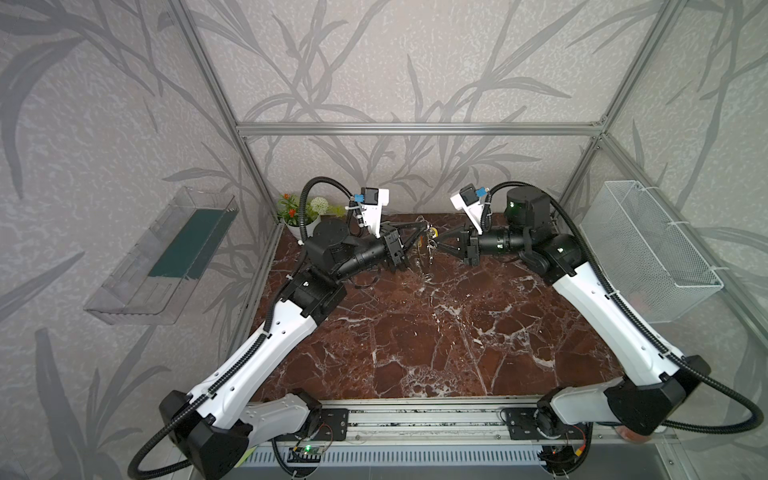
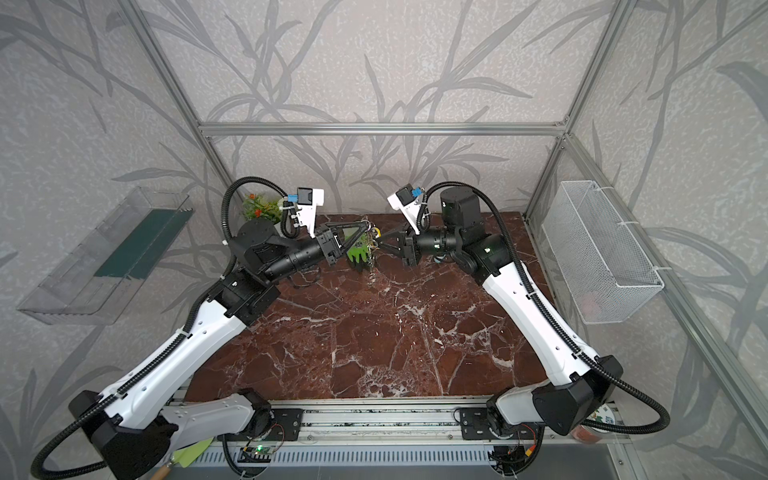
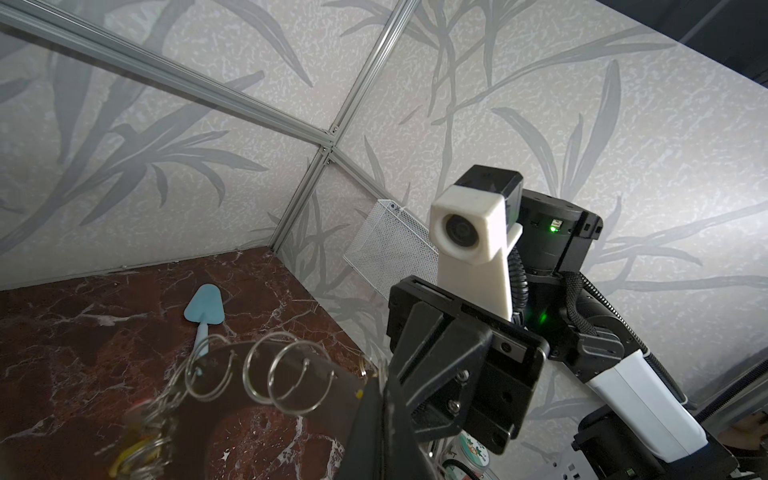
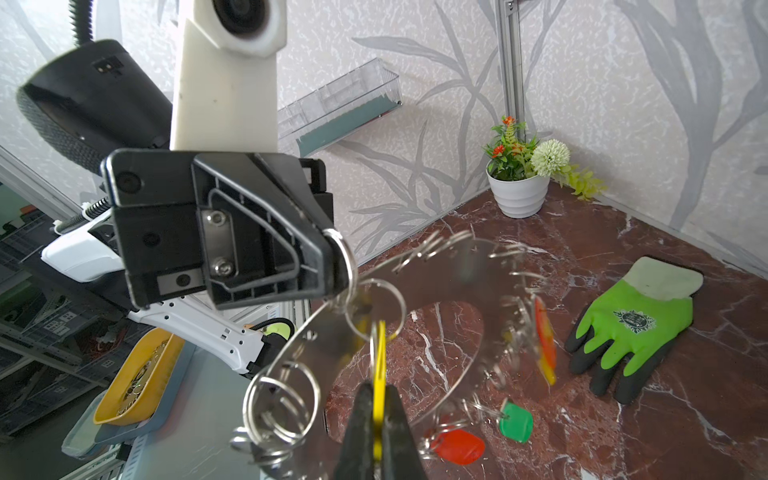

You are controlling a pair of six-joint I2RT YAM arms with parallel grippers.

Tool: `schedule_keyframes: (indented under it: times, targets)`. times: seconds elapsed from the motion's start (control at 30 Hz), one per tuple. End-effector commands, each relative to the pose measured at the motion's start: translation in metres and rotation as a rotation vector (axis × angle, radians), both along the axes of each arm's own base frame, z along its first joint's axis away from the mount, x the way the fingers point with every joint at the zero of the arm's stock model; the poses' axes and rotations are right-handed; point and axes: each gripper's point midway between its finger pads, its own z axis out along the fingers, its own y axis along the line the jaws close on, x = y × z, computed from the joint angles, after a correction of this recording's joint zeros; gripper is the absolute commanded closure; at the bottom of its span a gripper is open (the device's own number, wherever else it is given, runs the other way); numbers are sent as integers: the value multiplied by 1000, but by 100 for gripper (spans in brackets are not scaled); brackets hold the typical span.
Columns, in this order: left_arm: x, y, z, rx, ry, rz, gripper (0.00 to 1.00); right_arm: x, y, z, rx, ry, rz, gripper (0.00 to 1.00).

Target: Put the keys on the keyring

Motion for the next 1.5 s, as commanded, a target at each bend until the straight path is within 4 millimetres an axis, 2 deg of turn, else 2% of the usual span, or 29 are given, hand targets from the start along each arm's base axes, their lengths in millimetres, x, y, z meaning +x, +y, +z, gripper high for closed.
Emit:
schedule_keyframes:
  times: [0.0, 0.37, 0.53, 0.67, 0.73, 0.9, 1.07, 1.27, 1.33, 1.47]
  targets:
    - [-3, 12, 52, -138, -107, 50, 100, -10, -2, -3, -23, -10, 0, 100]
    - [-9, 0, 70, -215, -161, 38, 100, -19, 18, -14, -32, 48, 99, 100]
    - [-11, -12, 68, -233, -160, 11, 100, -22, 31, -16, -39, 61, 142, 100]
    - [-10, -18, 63, -237, -146, 2, 100, -17, 32, -17, -46, 57, 120, 100]
    - [-9, -19, 59, -231, -138, 5, 100, -12, 28, -20, -69, 47, 75, 99]
    - [-7, -17, 47, -189, -122, 30, 100, -4, 10, -17, -63, 78, 11, 80]
    - [-8, -16, 39, -153, -116, 34, 100, 12, -28, -5, -28, 99, -147, 70]
    - [-13, -21, 31, -117, -100, -2, 100, 20, -70, 7, -13, 102, -311, 67]
    - [-15, -23, 29, -106, -93, -19, 100, 15, -71, 17, 6, 74, -298, 63]
    - [-21, -30, 25, -56, -92, -77, 100, 5, -57, 45, 95, 46, -200, 58]
